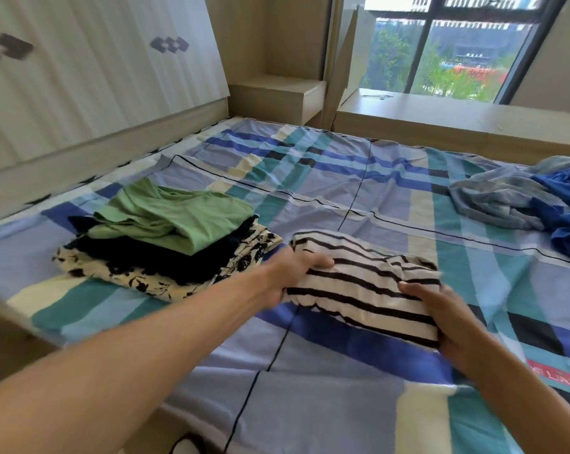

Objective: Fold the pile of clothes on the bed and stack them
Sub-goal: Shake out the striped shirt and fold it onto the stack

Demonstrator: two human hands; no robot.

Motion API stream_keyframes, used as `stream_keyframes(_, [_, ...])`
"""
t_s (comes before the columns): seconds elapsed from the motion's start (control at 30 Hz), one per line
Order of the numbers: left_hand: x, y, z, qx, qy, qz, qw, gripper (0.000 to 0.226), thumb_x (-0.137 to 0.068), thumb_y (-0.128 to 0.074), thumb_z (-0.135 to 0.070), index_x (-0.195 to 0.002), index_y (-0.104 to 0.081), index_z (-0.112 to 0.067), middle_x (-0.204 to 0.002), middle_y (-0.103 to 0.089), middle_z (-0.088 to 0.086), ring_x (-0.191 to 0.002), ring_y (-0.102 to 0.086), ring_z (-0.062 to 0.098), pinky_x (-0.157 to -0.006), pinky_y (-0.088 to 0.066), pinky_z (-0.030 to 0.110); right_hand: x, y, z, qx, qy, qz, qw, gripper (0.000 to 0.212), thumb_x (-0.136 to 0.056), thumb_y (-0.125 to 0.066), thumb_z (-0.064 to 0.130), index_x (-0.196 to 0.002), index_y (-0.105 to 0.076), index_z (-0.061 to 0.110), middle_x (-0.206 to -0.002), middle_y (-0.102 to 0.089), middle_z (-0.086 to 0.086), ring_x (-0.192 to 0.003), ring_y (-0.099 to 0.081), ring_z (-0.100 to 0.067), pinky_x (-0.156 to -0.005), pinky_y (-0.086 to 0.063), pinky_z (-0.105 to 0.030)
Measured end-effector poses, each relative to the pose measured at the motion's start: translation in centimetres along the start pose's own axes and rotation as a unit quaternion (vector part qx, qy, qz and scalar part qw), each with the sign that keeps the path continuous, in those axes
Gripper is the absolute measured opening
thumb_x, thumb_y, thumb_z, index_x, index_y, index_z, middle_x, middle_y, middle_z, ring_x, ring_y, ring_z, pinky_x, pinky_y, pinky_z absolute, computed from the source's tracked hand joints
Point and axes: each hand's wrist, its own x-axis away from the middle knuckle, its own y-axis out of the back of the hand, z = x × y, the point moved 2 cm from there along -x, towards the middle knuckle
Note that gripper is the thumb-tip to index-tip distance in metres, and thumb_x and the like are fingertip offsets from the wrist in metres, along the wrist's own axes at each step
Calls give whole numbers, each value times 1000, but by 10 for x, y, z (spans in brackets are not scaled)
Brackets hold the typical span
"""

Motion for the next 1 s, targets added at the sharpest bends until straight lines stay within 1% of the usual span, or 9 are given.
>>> stream_keyframes(0.27, [28,175,-149,-69,-70,-130,987,35,-90,-51,-22,-119,-65,-10,-104,-72,14,-87,-67,29,-70,-57,38,-41,-191,107,-67,114,109,985,35,-84,-75,13,-117,-68,14,-99,-77,-9,-81,-75,-24,-65,-62,-42])
stream_keyframes(0.33, [34,224,-160,-85,-60,-173,979,27,-91,-47,-22,-108,-65,-10,-90,-72,12,-75,-67,28,-66,-56,37,-52,-248,116,-62,109,125,984,60,-67,-88,25,-121,-63,14,-101,-76,-9,-83,-76,-25,-66,-63,-44])
stream_keyframes(0.43, [28,295,-135,-109,14,-246,963,34,-76,-63,-29,-106,-62,-12,-77,-64,10,-65,-60,28,-66,-52,34,-77,-305,94,-28,81,123,989,103,-42,-92,38,-131,-45,18,-112,-71,-8,-94,-73,-28,-80,-61,-50])
stream_keyframes(0.5, [19,331,-98,-158,96,-276,943,45,-62,-74,-28,-101,-62,-8,-69,-62,11,-59,-56,27,-61,-51,32,-79,-326,63,30,42,131,990,102,-51,-89,36,-133,-32,18,-118,-65,-11,-102,-68,-31,-89,-58,-52])
stream_keyframes(0.57, [10,342,-65,-194,148,-300,922,22,-82,-61,-20,-95,-63,-2,-62,-66,13,-56,-59,28,-54,-50,29,-78,-333,40,76,7,134,988,100,-61,-90,34,-136,-27,15,-120,-61,-13,-106,-65,-32,-95,-55,-52])
stream_keyframes(0.67, [-4,347,-53,-290,104,-398,864,46,-86,-54,-23,-126,-56,-1,-109,-67,20,-96,-65,35,-74,-51,33,-84,-328,42,121,39,98,987,81,-74,-87,32,-126,-28,14,-125,-55,-9,-112,-59,-26,-104,-50,-46])
stream_keyframes(0.77, [3,332,-80,-549,-55,-471,688,53,-89,-55,-36,-137,-45,-17,-138,-49,12,-127,-46,36,-99,-39,45,-70,-327,77,268,266,-6,926,72,-84,-78,30,-137,-30,17,-136,-37,-3,-126,-41,-18,-112,-33,-32])
stream_keyframes(0.87, [-3,299,-90,-596,-187,-309,717,44,-98,-49,-44,-137,-51,-26,-146,-47,4,-135,-42,29,-108,-36,44,-63,-353,92,357,402,31,843,55,-96,-60,40,-143,-38,21,-145,-35,-2,-136,-37,-23,-116,-31,-44])
stream_keyframes(1.0, [-24,311,-55,-631,-77,-218,740,96,-75,-11,-91,-152,-32,-38,-161,-31,-8,-148,-28,20,-115,-26,58,-85,-379,64,563,296,117,763,74,-96,-26,71,-154,-28,25,-165,-20,-3,-153,-9,-25,-121,-2,-60])
